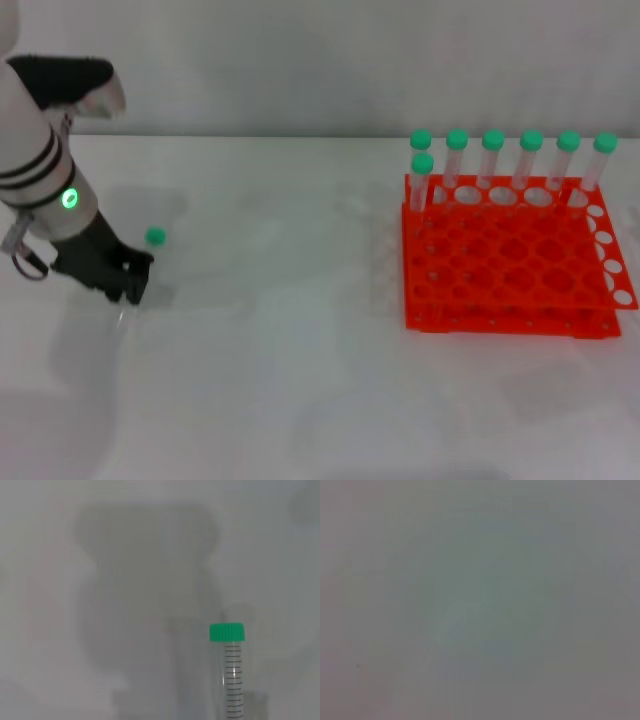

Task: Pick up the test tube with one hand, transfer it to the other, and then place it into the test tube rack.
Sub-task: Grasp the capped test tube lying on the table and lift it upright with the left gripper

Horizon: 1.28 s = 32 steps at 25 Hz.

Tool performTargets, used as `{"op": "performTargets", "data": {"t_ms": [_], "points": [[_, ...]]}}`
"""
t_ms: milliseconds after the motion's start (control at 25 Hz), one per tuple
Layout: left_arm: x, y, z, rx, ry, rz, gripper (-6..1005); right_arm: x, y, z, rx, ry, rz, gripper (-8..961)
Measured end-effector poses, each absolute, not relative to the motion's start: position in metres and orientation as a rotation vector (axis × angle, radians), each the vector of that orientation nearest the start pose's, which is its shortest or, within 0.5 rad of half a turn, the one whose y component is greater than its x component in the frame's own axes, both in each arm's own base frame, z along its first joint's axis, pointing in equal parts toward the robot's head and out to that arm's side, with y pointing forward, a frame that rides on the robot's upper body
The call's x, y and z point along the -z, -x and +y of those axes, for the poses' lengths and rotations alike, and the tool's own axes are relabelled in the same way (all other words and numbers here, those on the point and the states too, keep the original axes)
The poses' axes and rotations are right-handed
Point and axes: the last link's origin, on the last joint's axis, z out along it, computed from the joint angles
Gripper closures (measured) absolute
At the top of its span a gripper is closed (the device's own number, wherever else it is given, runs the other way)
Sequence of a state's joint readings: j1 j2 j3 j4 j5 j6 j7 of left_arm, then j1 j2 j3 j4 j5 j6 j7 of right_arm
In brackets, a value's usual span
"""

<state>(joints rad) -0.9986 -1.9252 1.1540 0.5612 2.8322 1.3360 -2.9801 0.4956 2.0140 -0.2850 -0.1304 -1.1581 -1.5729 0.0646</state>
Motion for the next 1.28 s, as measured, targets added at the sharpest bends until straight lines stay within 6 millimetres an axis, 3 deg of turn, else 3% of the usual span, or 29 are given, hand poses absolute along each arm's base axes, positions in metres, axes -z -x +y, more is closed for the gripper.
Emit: {"op": "performTargets", "data": {"t_ms": [160, 280, 480, 640, 920, 1080, 1280], "points": [[-0.034, 0.224, 0.439, -0.542, 1.981, -1.517, 820, -0.083, -0.306, 0.34, -0.722, 1.484, -0.07, 85], [-0.046, 0.198, 0.453, -0.342, 2.072, -1.433, 820, -0.082, -0.304, 0.344, -0.751, 1.518, -0.051, 85], [-0.045, 0.168, 0.456, -0.129, 2.254, -1.271, 821, -0.085, -0.298, 0.348, -0.845, 1.608, -0.021, 85], [-0.041, 0.147, 0.448, -0.008, 2.39, -1.066, 821, -0.089, -0.287, 0.349, -0.96, 1.753, 0.019, 85], [-0.054, 0.125, 0.426, 0.225, 2.522, -0.727, 822, -0.097, -0.269, 0.351, -1.087, 1.983, 0.129, 85], [-0.062, 0.12, 0.408, 0.361, 2.571, -0.543, 823, -0.096, -0.258, 0.355, -1.151, 2.11, 0.215, 85], [-0.056, 0.119, 0.387, 0.472, 2.644, -0.388, 823, -0.083, -0.236, 0.362, -1.193, 2.294, 0.278, 85]]}}
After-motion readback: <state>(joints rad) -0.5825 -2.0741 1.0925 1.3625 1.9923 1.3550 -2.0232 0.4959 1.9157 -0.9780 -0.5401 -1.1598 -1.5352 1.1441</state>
